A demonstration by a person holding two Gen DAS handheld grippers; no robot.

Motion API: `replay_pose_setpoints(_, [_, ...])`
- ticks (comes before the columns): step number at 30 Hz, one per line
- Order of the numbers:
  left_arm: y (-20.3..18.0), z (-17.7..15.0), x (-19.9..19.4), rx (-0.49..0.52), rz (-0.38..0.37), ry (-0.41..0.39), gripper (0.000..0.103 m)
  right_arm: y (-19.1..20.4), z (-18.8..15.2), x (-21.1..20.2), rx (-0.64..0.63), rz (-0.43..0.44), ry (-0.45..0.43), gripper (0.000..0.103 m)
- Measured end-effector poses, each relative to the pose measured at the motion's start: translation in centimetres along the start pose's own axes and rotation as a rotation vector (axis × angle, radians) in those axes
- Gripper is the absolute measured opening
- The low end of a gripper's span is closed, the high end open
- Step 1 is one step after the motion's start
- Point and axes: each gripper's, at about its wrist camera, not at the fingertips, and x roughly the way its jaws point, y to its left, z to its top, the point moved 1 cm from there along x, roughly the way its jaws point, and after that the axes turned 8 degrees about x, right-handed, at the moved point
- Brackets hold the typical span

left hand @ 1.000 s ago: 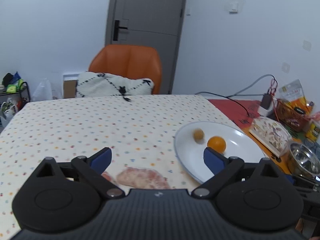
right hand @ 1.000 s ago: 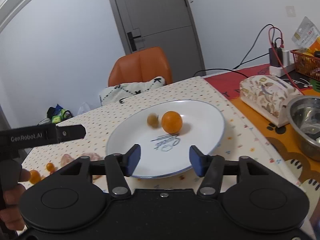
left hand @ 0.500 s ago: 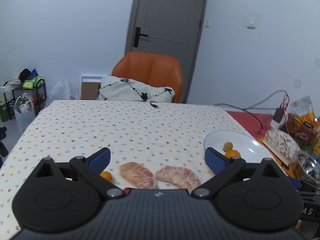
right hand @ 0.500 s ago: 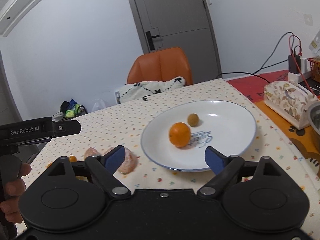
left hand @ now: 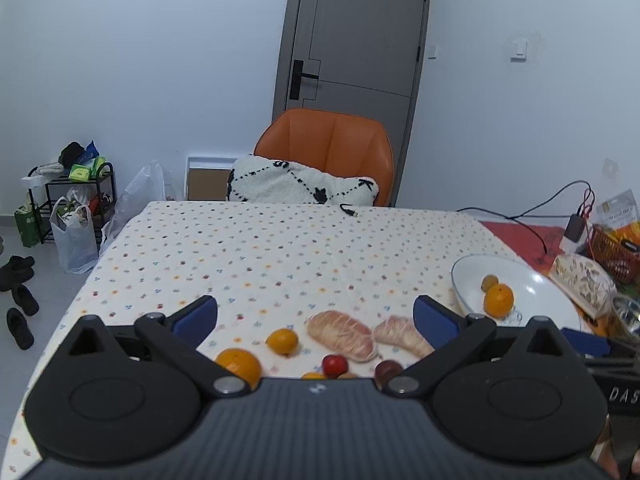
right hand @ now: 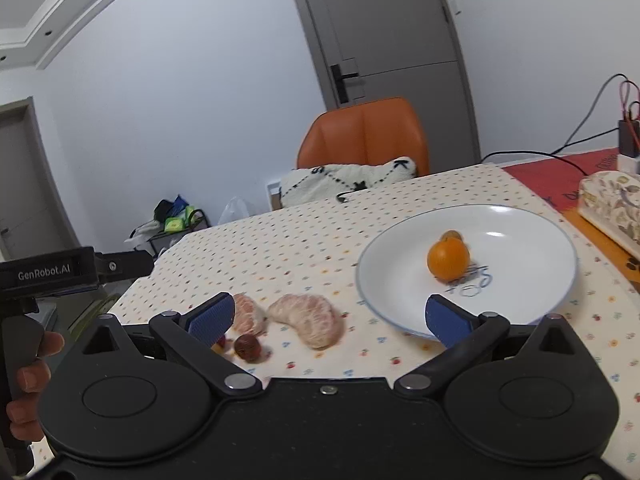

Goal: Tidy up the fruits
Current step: 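Move both open tools back toward the fruit cluster, then grasp a dark red plum with the right tool while the left tool grasps a small orange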

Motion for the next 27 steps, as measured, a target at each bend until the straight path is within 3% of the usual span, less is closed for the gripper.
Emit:
replay_pose_setpoints(8, [1.3,-2.0,-0.5,-0.008,-0.021,0.0,0.103,1.9,-0.9,0.8,-0.032,0.039,0.03,0.1])
replay_pose_setpoints(12, [1.8,-2.8,-0.4,-0.028,-0.039,0.008,0.099,2.6,-1.3,1.4,-0.048,0.046,0.054,0.086])
replay_pose_setpoints(15, [1.8,-3.2,-0.2,-0.023,-0.046,0.01,0.091,3.0,-1.6,1.9,-0.056,0.053,0.073,0.078])
replay_pose_setpoints(20, [1.7,-3.7,1.1,-0.032,-0.076,0.044,0.065,3.5,-1.9,2.9,-0.065,0.06,0.099,0.069])
replay_pose_setpoints(27, [1.8,-4.3,2.9,-0.056,-0.1,0.069,0.044,4.2,-2.3,4.5,-0.07,0.071,0.147,0.048])
